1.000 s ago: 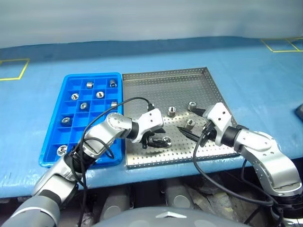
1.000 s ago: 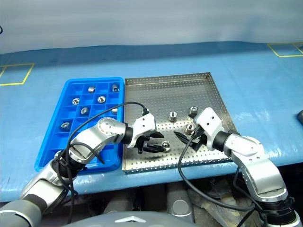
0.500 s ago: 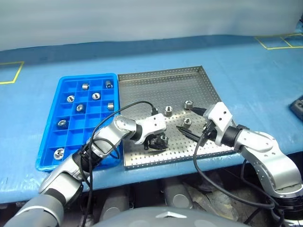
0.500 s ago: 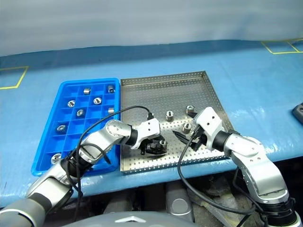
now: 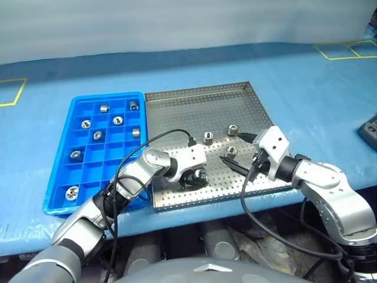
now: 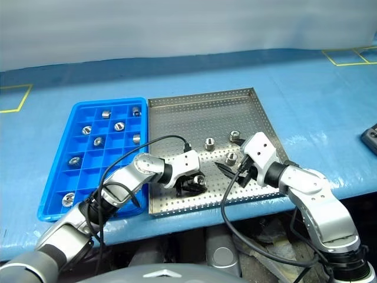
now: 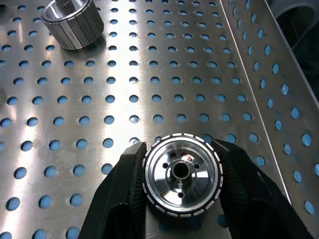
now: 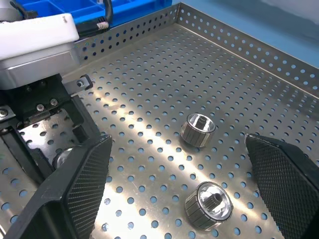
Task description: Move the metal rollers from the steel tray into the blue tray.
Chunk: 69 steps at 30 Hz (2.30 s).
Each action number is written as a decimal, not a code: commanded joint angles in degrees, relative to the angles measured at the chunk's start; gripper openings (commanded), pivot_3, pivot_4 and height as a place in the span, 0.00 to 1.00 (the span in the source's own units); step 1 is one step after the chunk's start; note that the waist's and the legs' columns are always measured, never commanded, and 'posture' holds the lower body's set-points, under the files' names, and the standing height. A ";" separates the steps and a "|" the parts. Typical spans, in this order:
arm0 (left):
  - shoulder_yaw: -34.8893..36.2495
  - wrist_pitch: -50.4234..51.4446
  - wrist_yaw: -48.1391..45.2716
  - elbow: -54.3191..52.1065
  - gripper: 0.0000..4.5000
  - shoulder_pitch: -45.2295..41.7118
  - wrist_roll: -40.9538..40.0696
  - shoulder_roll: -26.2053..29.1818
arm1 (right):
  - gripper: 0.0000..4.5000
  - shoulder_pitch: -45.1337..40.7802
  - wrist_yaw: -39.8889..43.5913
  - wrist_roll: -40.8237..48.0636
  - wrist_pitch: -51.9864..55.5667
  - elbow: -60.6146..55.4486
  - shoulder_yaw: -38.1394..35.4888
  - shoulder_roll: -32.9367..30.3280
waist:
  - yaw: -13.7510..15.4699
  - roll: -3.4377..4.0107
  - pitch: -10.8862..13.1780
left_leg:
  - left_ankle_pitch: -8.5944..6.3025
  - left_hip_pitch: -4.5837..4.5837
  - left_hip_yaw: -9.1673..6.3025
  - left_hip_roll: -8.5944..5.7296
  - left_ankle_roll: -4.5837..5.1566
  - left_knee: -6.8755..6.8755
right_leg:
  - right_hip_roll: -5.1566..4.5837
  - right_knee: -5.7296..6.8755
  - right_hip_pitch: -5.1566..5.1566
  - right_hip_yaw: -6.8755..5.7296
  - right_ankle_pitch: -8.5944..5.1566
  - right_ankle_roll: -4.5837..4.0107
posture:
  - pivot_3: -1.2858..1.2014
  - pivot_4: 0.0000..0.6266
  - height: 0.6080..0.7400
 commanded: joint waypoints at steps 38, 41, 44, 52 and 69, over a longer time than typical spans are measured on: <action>48.48 33.13 23.95 -42.39 0.38 30.14 -6.60 17.32 | 1.00 -18.12 15.28 -0.60 -8.70 17.42 18.04 9.38 | 10.80 -0.30 0.19 | 0.07 -0.03 -0.39 0.05 -0.56 -0.06 | -0.05 -0.02 -0.01 -0.44 -0.12 -0.29 | 0.54 0.24 1.00; 46.63 30.86 26.13 -39.00 0.38 29.51 -6.20 15.54 | 1.00 -19.00 15.94 -0.99 -9.14 18.40 18.13 9.38 | 11.34 -0.30 0.19 | 0.11 -0.03 -0.43 0.05 -0.65 -0.07 | -0.05 0.00 -0.02 -0.47 -0.15 -0.33 | 0.54 0.24 1.00; 44.95 29.65 27.28 -36.62 0.38 27.78 -6.05 14.52 | 1.00 -19.22 16.25 -1.11 -9.26 18.58 17.92 9.46 | 11.68 -0.31 0.19 | 0.15 -0.06 -0.56 0.06 -0.72 -0.07 | -0.05 0.01 0.01 -0.54 -0.24 -0.49 | 0.54 0.24 1.00; 40.84 26.95 28.98 -30.91 0.38 23.35 -6.48 11.60 | 1.00 -18.24 15.96 -1.63 -9.21 17.70 17.35 9.24 | 11.63 -0.31 0.19 | 0.17 -0.11 -0.72 0.05 -0.80 -0.08 | -0.06 0.02 0.00 -0.62 -0.13 -0.57 | 0.53 0.24 1.00; 44.19 21.53 26.97 -35.55 0.87 24.19 -10.48 10.18 | 1.00 -18.63 11.00 -3.37 -10.45 18.87 14.52 10.29 | 11.20 -0.31 0.19 | 0.12 -0.11 -0.84 0.08 -0.92 -0.14 | -0.06 0.01 0.00 -0.72 -0.12 -0.68 | 0.52 0.24 1.00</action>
